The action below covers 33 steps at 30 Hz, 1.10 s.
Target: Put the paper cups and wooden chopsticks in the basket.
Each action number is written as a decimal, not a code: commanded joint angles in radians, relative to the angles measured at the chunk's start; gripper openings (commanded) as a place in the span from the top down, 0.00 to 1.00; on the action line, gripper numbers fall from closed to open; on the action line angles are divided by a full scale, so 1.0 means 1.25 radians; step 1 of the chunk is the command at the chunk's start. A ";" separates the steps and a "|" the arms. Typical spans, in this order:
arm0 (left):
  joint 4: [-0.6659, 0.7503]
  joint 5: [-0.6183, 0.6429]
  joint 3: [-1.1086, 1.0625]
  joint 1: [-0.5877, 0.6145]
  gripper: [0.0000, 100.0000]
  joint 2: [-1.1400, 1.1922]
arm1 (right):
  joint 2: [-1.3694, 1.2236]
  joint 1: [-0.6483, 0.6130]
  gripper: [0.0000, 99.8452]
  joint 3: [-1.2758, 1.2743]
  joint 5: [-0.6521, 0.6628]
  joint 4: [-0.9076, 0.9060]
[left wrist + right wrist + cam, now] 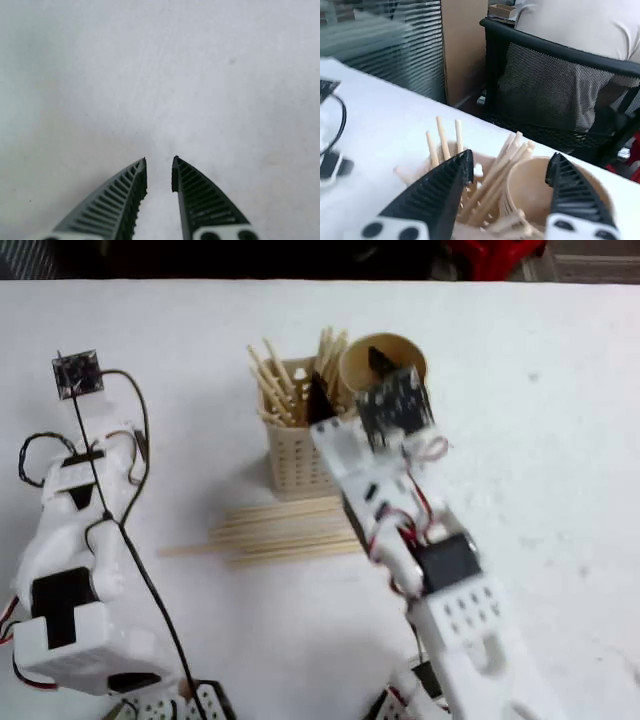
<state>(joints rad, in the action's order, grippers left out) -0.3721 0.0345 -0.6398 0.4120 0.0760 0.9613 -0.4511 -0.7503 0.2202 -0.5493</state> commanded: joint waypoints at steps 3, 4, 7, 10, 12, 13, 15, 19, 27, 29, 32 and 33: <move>0.005 0.005 0.034 -0.013 0.90 -0.002 | 0.196 0.023 0.86 0.025 0.147 -0.300; 0.005 0.005 0.034 -0.013 0.90 -0.002 | 0.223 0.034 0.90 0.025 0.158 -0.363; -0.002 0.005 0.038 -0.013 0.90 -0.003 | 0.289 0.084 0.99 0.018 0.183 -0.519; -0.038 0.005 0.050 -0.013 0.90 -0.012 | 0.322 0.182 0.96 -0.007 0.215 -0.629; -0.139 -0.012 0.093 -0.013 0.90 -0.025 | 0.325 0.265 0.95 -0.054 0.257 -0.672; -0.207 -0.043 0.122 -0.020 0.90 -0.037 | 0.326 0.306 0.95 -0.088 0.285 -0.678; -0.356 -0.124 0.183 -0.051 0.90 -0.064 | 0.331 0.384 0.96 -0.171 0.346 -0.670; -0.640 -0.271 0.308 -0.099 0.90 -0.133 | 0.328 0.509 0.96 -0.342 0.442 -0.587; -1.027 -0.443 0.463 -0.153 0.90 -0.323 | 0.331 0.620 0.98 -0.635 0.446 -0.361; -1.090 -0.495 0.460 -0.181 0.90 -0.368 | 0.331 0.628 0.98 -0.681 0.446 -0.326; -1.133 -0.583 0.425 -0.239 0.90 -0.428 | 0.332 0.651 0.98 -0.685 0.443 -0.319; -1.132 -0.608 0.401 -0.255 0.90 -0.450 | 0.332 0.656 0.98 -0.685 0.441 -0.317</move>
<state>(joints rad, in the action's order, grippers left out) -1.7407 -0.6053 -0.1120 0.1818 -0.3644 1.3663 0.3437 -1.6065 0.7649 -0.9728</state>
